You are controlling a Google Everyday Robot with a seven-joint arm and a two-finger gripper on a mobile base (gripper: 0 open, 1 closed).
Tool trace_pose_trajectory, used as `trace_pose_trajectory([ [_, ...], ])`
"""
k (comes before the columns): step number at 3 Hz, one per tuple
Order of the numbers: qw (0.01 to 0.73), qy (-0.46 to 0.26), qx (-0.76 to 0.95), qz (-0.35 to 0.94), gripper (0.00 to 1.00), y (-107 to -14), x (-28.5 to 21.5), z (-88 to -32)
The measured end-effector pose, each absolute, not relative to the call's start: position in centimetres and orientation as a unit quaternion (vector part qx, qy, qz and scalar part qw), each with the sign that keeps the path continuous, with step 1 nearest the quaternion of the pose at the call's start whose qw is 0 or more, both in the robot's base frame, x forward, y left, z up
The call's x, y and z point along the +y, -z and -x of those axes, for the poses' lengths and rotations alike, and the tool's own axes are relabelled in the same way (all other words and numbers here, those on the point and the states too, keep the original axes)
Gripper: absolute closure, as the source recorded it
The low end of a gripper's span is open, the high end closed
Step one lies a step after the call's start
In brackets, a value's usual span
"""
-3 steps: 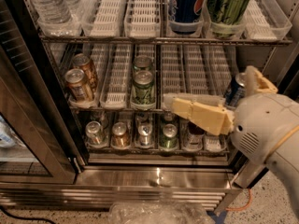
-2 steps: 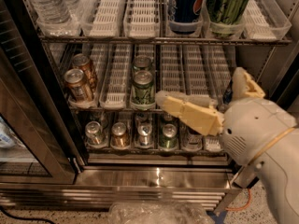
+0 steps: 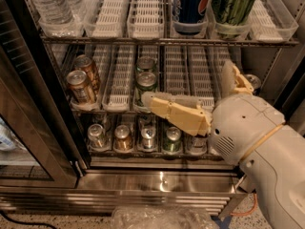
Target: Pick pepsi can from top shelf of fridge
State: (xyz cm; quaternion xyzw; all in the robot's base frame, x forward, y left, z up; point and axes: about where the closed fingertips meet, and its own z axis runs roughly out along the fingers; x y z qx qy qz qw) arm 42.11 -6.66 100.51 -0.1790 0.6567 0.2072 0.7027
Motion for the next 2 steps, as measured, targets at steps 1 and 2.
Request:
trace_pose_trajectory([
  [1,0.711,-0.191,0.65,0.19,0.0,-101.2,-6.4,-42.7],
  [2,0.736,-0.161,0.636,0.167,0.0,-103.2,-8.0,-43.4],
])
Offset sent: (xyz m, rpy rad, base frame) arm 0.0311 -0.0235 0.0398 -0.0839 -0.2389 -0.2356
